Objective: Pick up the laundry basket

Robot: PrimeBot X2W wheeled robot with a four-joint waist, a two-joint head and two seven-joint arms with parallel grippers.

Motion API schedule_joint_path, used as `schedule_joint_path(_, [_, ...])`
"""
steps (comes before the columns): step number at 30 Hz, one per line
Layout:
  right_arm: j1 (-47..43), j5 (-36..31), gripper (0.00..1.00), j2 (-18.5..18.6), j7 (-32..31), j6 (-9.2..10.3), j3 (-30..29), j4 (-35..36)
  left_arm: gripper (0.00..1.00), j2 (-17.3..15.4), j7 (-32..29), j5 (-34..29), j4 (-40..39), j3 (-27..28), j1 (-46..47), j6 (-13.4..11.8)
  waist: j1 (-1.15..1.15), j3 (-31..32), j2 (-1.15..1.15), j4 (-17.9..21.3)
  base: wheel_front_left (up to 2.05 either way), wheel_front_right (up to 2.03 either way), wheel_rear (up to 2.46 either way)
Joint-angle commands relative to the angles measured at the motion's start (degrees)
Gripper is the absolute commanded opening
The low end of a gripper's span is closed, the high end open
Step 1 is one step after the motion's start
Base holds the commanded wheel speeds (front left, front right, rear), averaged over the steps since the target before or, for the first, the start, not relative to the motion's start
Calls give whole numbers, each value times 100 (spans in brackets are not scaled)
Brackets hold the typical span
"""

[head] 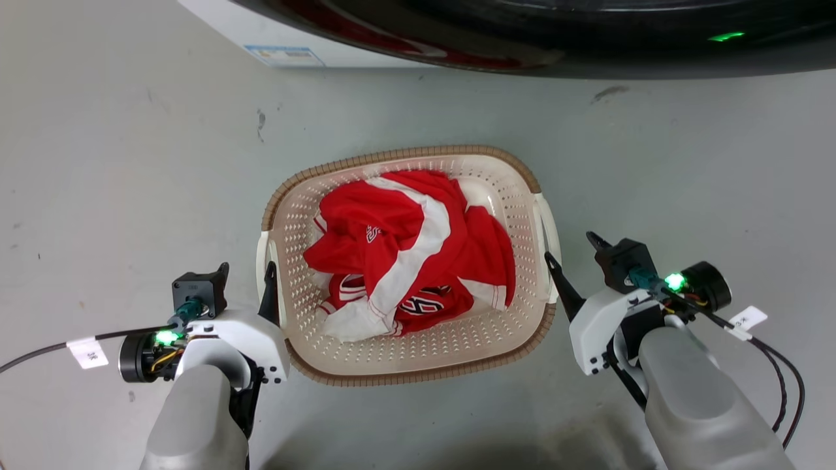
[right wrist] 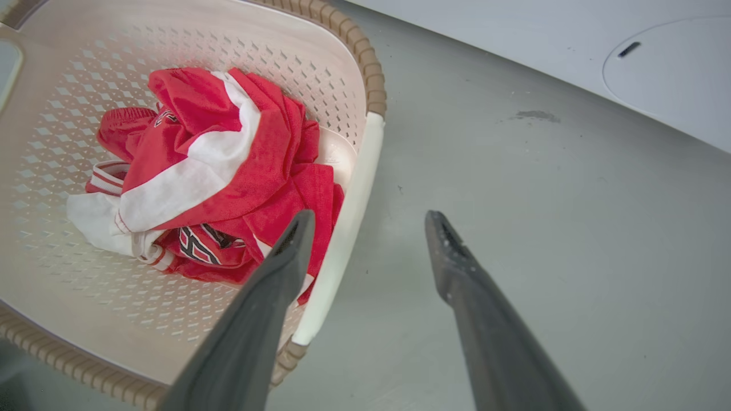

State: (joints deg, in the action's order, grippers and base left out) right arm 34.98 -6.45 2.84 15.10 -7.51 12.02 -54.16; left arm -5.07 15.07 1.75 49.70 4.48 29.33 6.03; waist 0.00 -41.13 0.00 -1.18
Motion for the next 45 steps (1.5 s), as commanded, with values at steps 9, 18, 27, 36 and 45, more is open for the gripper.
schedule_joint_path(9, [426,42,100,8,11,4,71,-405,100,9,16,-11,313,-88,350,0,0,-339,0,-93,0,0,0])
schedule_joint_path(18, [732,171,100,7,11,4,226,-809,100,44,16,-13,642,-221,576,37,0,-500,0,-146,0,0,0])
schedule_joint_path(27, [932,303,0,8,10,4,449,-1126,0,74,16,-24,997,-399,797,48,0,-574,0,-182,0,0,0])
schedule_joint_path(36, [927,558,0,12,9,3,732,-1337,0,95,17,28,1229,-557,857,82,0,-373,0,-167,0,0,0])
schedule_joint_path(45, [574,1202,0,0,-20,2,1358,-1574,0,119,19,113,1688,-738,657,128,0,405,0,-70,0,0,0])
